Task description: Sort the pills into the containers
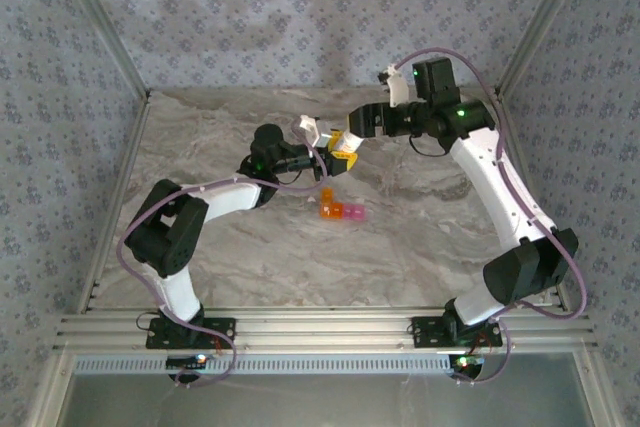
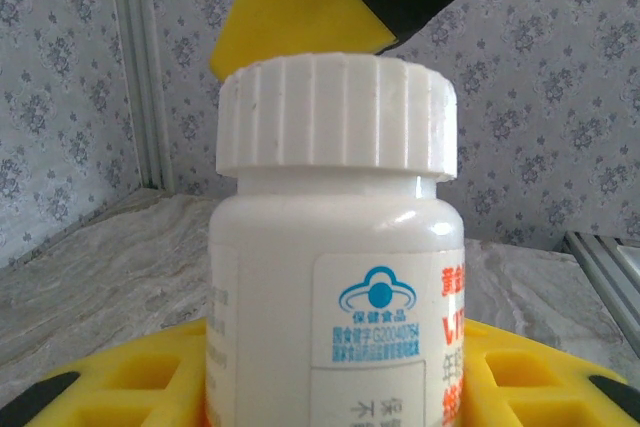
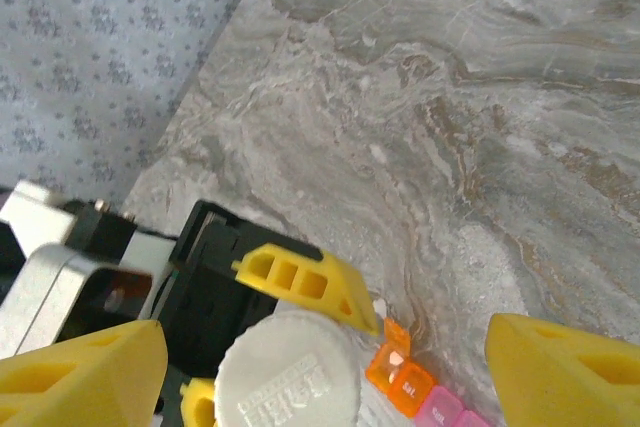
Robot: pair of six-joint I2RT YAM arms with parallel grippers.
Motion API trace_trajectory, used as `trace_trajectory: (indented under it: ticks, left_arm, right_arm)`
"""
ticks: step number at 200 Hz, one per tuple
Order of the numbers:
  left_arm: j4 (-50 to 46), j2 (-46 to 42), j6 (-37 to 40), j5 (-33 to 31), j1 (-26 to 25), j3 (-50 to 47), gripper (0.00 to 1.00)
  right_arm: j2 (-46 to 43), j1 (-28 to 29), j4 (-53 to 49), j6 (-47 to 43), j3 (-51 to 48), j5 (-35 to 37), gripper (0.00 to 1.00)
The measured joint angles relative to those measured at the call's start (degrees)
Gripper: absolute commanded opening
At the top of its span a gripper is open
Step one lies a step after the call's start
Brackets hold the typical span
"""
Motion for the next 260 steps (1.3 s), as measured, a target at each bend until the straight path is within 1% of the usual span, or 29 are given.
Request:
trace_trajectory:
  ticks: [81, 96, 110, 131, 178, 197, 224, 260]
  left_arm:
    - [-0.04, 0.00, 0.00, 0.00, 0.00, 0.63, 0.00]
    - [-0.02, 0.00, 0.00, 0.00, 0.02, 0.61, 0.00]
    - [-0.02, 0.00, 0.00, 0.00, 0.02, 0.61, 0.00]
    - [-0.02, 0.00, 0.00, 0.00, 0.02, 0.63, 0.00]
    - [-0.02, 0.00, 0.00, 0.00, 0.02, 0.61, 0.00]
    - [-0.04, 0.00, 0.00, -0.02, 0.02, 0.63, 0.00]
    - [-0.44, 0.00, -0.02, -0.02, 0.00, 0.61, 0.00]
    - [-0.92, 0.00, -0.02, -0.04, 0.02, 0.61, 0.00]
  right_arm:
    - [1.09, 1.18, -2.64, -3.26, 1.11, -0.68, 0.77]
    - [1.20, 1.22, -2.84, -3.37, 1.11, -0.66, 0.73]
    - [1.33, 1.22, -2.99, -3.45, 1.11, -0.63, 0.67]
    - [1.60, 1.22, -2.99, -3.65, 1.11, -0.63, 0.63]
    - [2.23, 1.22, -2.99, -3.72, 1.11, -0.63, 0.61]
    - [2.47, 1.22, -2.99, -3.69, 1.11, -0.68, 0.55]
    - [2.49, 1.36, -2.97, -3.58, 1.11, -1.09, 0.44]
    - [2.49, 1.40, -2.89, -2.73, 1.09, -1.03, 0.36]
